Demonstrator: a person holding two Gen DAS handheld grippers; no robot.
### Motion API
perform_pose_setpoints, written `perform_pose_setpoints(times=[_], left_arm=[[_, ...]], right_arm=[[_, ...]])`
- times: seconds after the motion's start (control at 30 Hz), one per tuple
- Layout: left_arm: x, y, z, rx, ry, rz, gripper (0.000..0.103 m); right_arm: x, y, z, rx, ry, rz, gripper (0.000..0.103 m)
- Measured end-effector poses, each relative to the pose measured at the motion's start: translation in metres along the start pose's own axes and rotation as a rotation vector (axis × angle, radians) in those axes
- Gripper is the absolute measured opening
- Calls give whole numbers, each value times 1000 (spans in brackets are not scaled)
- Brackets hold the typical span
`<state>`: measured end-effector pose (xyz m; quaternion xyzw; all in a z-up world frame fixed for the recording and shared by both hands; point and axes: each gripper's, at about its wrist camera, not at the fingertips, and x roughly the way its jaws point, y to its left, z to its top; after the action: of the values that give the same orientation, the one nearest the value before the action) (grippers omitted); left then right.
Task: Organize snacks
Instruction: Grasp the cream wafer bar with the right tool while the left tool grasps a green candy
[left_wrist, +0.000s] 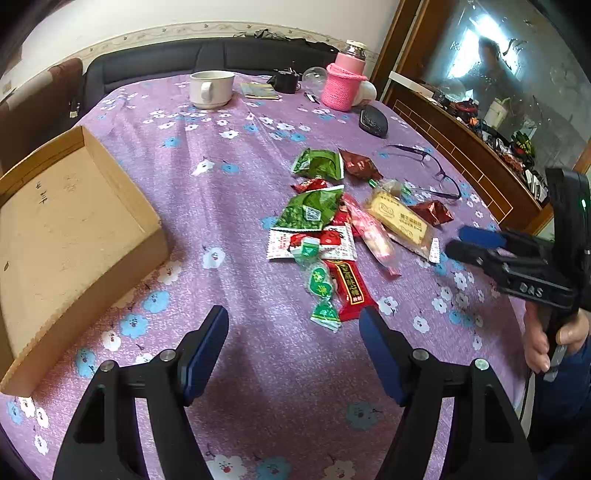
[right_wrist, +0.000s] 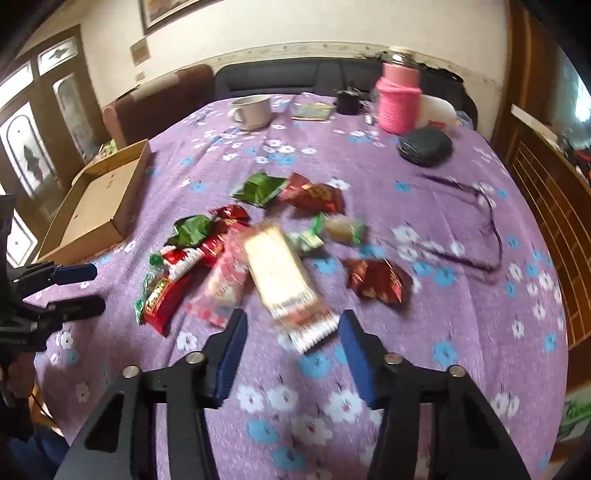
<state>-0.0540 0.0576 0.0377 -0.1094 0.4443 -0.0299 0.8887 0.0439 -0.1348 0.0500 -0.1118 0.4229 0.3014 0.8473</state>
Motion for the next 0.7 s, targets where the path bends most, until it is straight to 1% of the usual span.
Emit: perform_pose_setpoints(times=[0.03, 0.13, 0.2, 0.33, 0.37, 0.4, 0.43, 0.5, 0.53, 0.57, 0.6, 0.63, 0.67, 0.7], left_arm=[[0, -1, 0, 3, 1, -2, 71], [0, -3, 0, 0, 16, -1, 71], [0, -3, 1, -9, 19, -8, 71], [3, -4, 1, -16, 34, -4, 71], [4, -4, 2, -21, 39, -6, 71], [7, -4, 3, -26, 45, -3, 71], [10, -5, 4, -27, 51, 3, 71], [16, -8, 7, -20, 53, 16, 71], [19, -9, 9, -13, 48, 25, 71], [23, -10, 12, -20, 64, 27, 70], [27, -12, 15, -17, 67, 32, 66], [31, -13, 17, -18, 71, 34, 57], [36, -13, 19, -29, 84, 32, 53], [42, -14, 21, -40, 103, 29, 46]], right_arm=[[3, 0, 3, -6, 0, 1, 52], [20, 1, 18, -17, 1, -31, 52], [33, 3, 23, -36, 21, -21, 52], [54, 9, 20, -63, 53, -39, 52], [56, 10, 18, -69, 48, -55, 47], [56, 10, 16, -73, 37, -59, 39], [55, 9, 15, -74, 32, -59, 33], [51, 3, 14, -50, 3, -45, 31], [46, -4, 14, -27, -20, -18, 28], [43, -7, 14, -12, -33, 1, 20], [40, -12, 15, 10, -47, 25, 18], [38, -15, 16, 22, -58, 36, 18], [36, -17, 16, 33, -69, 42, 18], [34, -18, 16, 40, -76, 43, 18]])
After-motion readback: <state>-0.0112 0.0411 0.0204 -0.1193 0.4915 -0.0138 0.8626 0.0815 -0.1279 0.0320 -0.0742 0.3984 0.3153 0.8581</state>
